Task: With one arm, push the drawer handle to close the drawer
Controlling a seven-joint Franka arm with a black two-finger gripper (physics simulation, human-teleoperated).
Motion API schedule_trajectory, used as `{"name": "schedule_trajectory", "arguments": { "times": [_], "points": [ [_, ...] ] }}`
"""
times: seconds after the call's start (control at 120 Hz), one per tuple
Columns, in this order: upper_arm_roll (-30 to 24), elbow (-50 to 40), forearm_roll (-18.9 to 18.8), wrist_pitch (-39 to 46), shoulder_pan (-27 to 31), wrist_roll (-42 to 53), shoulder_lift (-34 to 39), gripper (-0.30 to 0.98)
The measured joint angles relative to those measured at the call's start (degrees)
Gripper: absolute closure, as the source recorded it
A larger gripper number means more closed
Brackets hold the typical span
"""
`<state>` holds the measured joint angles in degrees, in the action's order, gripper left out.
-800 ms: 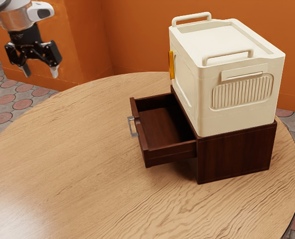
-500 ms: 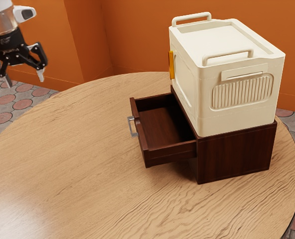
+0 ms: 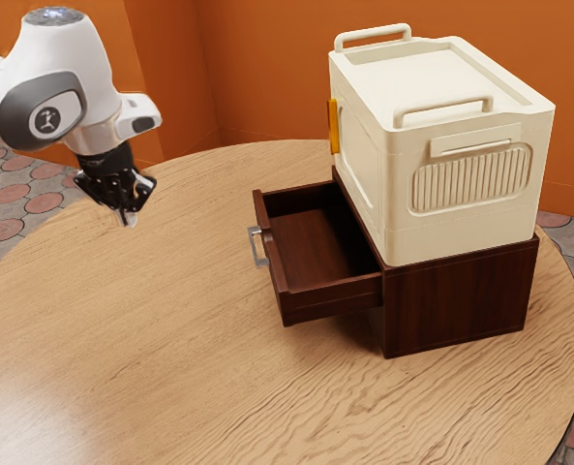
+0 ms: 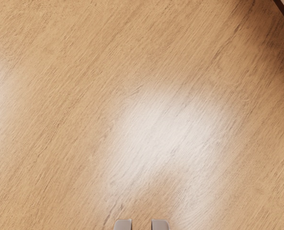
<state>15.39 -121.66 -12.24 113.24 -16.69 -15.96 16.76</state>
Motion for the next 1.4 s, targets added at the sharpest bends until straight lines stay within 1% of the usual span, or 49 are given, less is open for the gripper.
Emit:
{"name": "schedule_trajectory", "arguments": {
  "times": [0.142,0.275,0.308,0.358,0.383,0.425,0.475,0.642,0.767,0.883,0.992,1.067,1.267,1.4],
  "points": [
    [0.4,-3.8,-1.2,12.1,0.0,10.0,-2.3,0.77],
    [0.6,-5.0,-1.5,22.6,-0.4,19.4,-7.4,0.78],
    [1.6,-5.1,-1.4,24.5,-2.5,21.4,-7.9,0.78],
    [6.9,-5.1,-1.4,26.8,-9.0,24.0,-8.2,0.78],
    [8.7,-5.1,-1.4,27.7,-11.2,25.3,-8.4,0.78],
    [10.2,-5.1,-1.4,29.1,-13.0,27.2,-9.4,0.78],
    [11.1,-5.1,-1.4,30.4,-13.9,29.4,-11.0,0.78],
    [11.5,-8.4,-1.4,34.3,-12.9,35.3,-12.2,0.78],
    [11.5,-9.1,-1.6,37.1,-12.5,38.8,-14.6,0.78],
    [11.4,-9.1,-2.7,42.0,-12.5,42.3,-17.0,0.79],
    [11.4,-9.2,-3.1,46.0,-12.7,45.0,-17.7,0.79],
    [11.4,-9.3,-2.4,48.4,-13.0,46.7,-18.0,0.79],
    [11.4,-10.4,1.4,52.1,-13.5,50.1,-18.3,0.79],
    [11.3,-12.2,2.2,53.1,-13.1,51.9,-18.1,0.79]
  ]
}}
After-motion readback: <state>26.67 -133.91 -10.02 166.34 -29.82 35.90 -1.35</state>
